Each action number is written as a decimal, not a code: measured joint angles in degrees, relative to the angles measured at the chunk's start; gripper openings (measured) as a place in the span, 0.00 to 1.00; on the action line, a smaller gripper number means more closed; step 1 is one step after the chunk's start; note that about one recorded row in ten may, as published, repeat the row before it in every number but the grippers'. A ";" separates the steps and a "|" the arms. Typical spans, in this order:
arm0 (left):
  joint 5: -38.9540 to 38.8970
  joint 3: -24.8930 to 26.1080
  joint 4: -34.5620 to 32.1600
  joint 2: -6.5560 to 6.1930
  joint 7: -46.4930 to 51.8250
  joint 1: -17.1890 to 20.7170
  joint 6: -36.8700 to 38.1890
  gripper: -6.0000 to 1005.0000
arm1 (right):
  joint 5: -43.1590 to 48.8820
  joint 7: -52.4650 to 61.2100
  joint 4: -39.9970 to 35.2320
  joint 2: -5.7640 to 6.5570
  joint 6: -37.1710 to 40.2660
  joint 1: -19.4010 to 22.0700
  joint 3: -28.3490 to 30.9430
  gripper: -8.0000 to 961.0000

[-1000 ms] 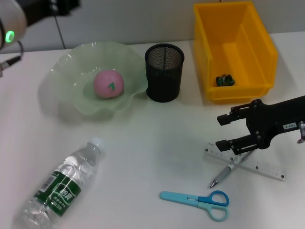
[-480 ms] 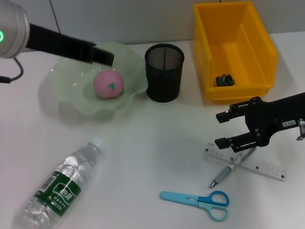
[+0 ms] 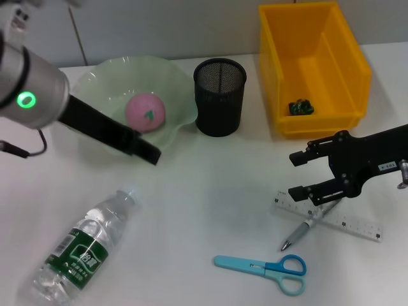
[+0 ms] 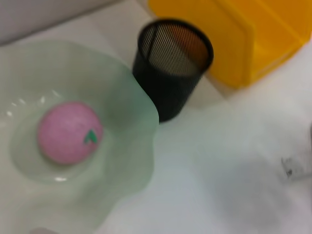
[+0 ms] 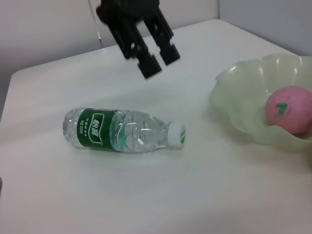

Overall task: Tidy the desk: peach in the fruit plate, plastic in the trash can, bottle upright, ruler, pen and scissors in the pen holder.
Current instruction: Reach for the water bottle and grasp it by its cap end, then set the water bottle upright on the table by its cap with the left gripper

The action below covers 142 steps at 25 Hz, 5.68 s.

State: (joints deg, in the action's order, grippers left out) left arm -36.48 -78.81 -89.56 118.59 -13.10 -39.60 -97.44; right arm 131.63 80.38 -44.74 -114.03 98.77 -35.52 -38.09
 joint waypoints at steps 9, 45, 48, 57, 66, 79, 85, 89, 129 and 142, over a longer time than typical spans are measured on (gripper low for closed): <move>0.71 -2.74 11.36 -0.04 -3.73 -1.76 6.15 0.76 | 0.03 -0.04 0.00 -0.24 0.01 0.09 -0.60 0.77; 4.56 -4.60 27.54 0.04 -9.40 -4.74 14.54 0.77 | 0.03 0.39 0.11 -0.48 -0.42 -0.16 -1.46 0.77; 4.62 -4.59 27.68 0.06 -9.40 -4.76 14.56 0.76 | 0.03 0.39 0.07 -0.48 -0.42 -0.16 -1.46 0.77; 4.39 -4.60 29.69 0.07 -9.54 -5.37 14.92 0.75 | 0.03 0.38 0.00 -0.48 -0.47 -0.16 -1.46 0.77; 4.38 -4.60 29.96 0.06 -9.31 -5.51 14.91 0.74 | 0.03 0.36 0.00 -0.38 -0.15 -0.16 -1.46 0.77; 4.25 -3.72 28.54 0.13 -8.25 -5.99 14.62 0.42 | 0.03 0.13 0.00 -0.27 -0.06 0.02 -1.46 0.77; 2.74 0.60 24.70 -0.06 -8.53 -4.77 12.56 0.42 | 0.03 0.15 0.00 -0.19 -0.06 0.11 -1.46 0.77; 0.26 2.55 21.71 -0.32 -9.50 -3.61 11.01 0.42 | 0.03 0.15 0.00 -0.11 0.00 0.11 -1.46 0.77; -4.14 11.14 5.09 -0.38 -16.17 3.34 0.93 0.42 | -0.05 0.50 0.04 -0.45 -0.67 -0.50 -1.42 0.77; -4.48 12.27 3.43 -0.38 -17.26 4.29 0.11 0.42 | -0.32 1.25 0.02 -0.48 -0.70 -0.61 -1.46 0.77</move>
State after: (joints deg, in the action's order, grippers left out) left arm -40.96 -66.53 -86.13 118.21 -30.36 -35.31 -97.34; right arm 131.30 81.63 -44.72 -114.52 98.08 -36.13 -39.55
